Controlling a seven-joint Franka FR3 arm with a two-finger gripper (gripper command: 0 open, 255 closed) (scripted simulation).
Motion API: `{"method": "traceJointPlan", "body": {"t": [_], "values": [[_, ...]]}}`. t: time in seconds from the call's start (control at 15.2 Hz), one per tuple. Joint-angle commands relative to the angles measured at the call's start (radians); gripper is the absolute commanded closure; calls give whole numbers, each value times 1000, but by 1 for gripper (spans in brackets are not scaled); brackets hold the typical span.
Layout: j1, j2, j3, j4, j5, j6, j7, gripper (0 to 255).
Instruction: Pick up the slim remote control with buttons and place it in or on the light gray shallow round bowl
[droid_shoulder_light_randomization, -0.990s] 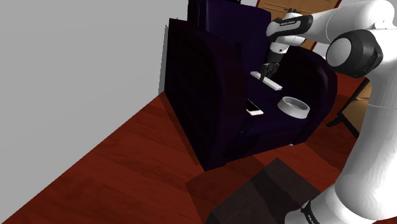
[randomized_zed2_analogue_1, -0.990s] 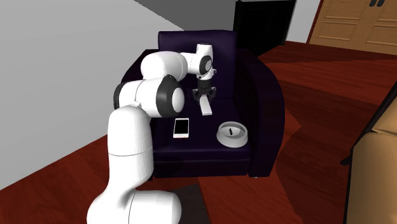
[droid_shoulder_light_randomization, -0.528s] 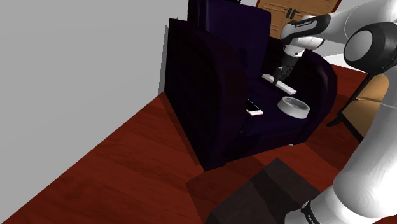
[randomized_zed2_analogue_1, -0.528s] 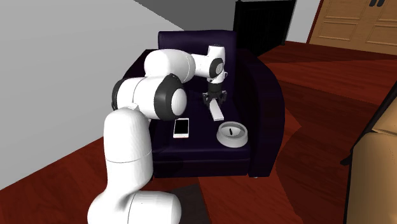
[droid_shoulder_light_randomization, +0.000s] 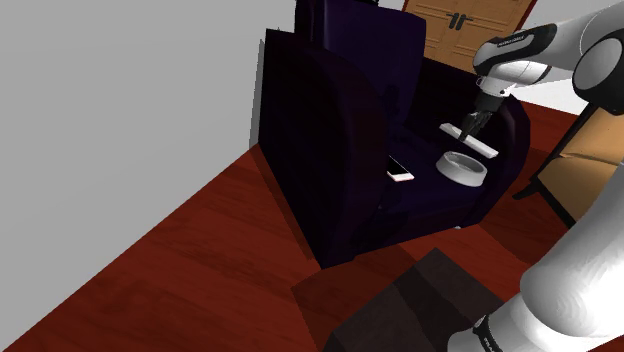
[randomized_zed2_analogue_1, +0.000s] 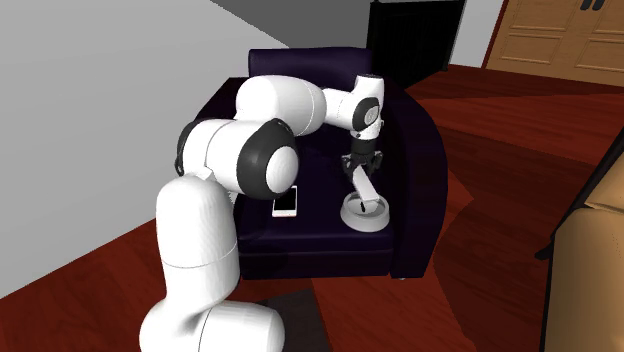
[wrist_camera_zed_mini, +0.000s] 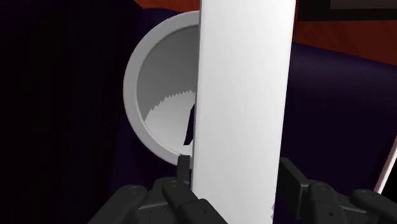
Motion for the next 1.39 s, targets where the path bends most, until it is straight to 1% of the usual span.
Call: {"method": "traceJointPlan", "body": {"t": [0.0,0.92,1.32], "values": [[-33,-22,-24,-32,-6,11,-60,255],[-40,33,-13,-157,33,182,-85,255],[-40,35,-12,-159,34,186,-85,255]]}}
